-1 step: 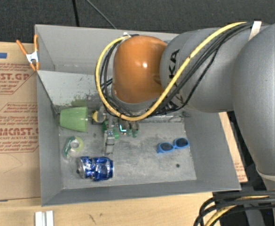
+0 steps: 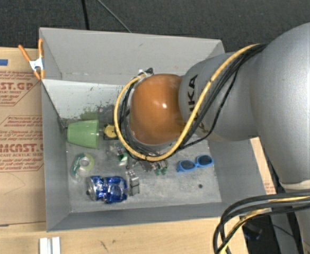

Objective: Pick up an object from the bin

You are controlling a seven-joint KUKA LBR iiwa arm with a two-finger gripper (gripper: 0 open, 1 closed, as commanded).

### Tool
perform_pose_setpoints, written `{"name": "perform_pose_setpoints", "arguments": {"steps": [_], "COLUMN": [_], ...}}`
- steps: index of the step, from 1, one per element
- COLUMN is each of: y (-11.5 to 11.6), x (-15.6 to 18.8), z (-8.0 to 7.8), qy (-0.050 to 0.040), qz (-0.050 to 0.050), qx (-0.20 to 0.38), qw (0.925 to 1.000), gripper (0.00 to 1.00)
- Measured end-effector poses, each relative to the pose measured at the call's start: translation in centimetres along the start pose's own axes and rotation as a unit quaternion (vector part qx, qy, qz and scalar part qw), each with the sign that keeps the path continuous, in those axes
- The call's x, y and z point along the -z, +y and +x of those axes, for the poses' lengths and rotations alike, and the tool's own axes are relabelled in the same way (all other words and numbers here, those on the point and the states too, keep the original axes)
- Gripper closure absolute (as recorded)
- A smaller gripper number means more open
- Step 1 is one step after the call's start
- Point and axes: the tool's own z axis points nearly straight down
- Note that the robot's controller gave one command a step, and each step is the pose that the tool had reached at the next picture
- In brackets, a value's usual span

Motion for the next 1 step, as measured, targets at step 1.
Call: {"name": "perform_pose_setpoints", "arguments": {"steps": [1], "y": [3.45], "x": [-3.32], "z": [1.66], "qy": [-0.0009], "qz": [-0.001], "qx": [-0.064], "qw": [0.998], "gripper": [0.0]}}
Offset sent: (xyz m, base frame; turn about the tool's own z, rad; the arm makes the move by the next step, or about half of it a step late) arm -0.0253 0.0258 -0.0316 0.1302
